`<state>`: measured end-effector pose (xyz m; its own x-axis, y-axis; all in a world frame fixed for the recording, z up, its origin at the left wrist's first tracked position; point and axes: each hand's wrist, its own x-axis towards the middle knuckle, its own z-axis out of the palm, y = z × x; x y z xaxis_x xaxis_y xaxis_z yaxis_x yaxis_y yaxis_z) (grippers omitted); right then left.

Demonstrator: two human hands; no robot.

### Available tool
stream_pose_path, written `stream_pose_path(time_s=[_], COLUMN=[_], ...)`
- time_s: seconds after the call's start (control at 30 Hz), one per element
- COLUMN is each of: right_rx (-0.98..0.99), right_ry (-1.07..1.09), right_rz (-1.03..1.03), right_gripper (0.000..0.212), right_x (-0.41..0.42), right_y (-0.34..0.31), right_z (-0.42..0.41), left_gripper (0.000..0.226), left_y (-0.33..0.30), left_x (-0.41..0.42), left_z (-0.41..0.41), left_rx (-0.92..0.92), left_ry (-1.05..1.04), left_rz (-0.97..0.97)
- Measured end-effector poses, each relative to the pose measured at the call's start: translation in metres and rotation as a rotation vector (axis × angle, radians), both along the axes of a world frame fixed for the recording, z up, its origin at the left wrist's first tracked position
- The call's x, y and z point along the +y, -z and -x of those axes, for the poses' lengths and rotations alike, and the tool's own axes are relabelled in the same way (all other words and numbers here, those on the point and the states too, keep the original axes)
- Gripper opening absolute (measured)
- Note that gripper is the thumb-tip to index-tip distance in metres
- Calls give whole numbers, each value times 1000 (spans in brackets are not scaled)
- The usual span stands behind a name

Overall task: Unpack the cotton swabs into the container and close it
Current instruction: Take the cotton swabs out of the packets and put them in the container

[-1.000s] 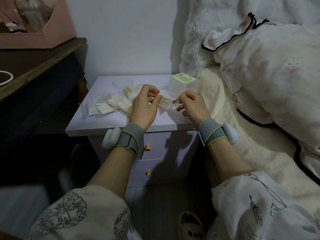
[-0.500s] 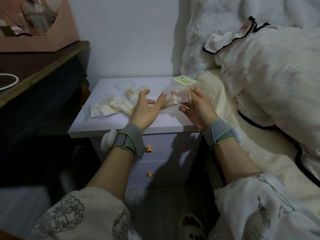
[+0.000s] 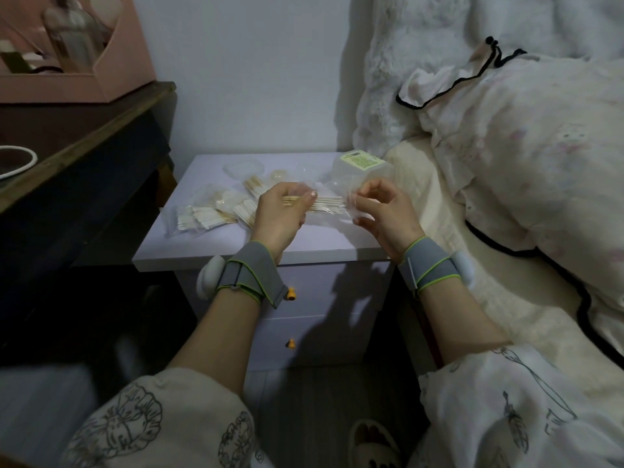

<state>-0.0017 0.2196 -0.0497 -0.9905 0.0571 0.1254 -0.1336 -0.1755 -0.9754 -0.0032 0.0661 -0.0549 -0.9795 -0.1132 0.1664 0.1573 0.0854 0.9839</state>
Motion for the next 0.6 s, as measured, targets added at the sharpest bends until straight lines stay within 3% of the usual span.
stream_pose_path(time_s=[0.17,0.33,0.5,0.6], right_rx=[18,-59,-78,-48], right_ry=[12,-43,-114,-150], right_rz=[-156,-145,-41,-112], right_gripper=[23,26,7,10], right_x=[2,3,-1,-2], right_y=[0,2,0,0], right_z=[2,3,1,0], left_gripper=[9,15,25,31], left_y=[-4,-5,-6,-4], left_x=[0,2,3,2], left_z=[-3,-4,-3,-1], left_rx=[10,9,-7,-12], left_ry=[26,26,61,82], left_rz=[4,-33,-170,-120])
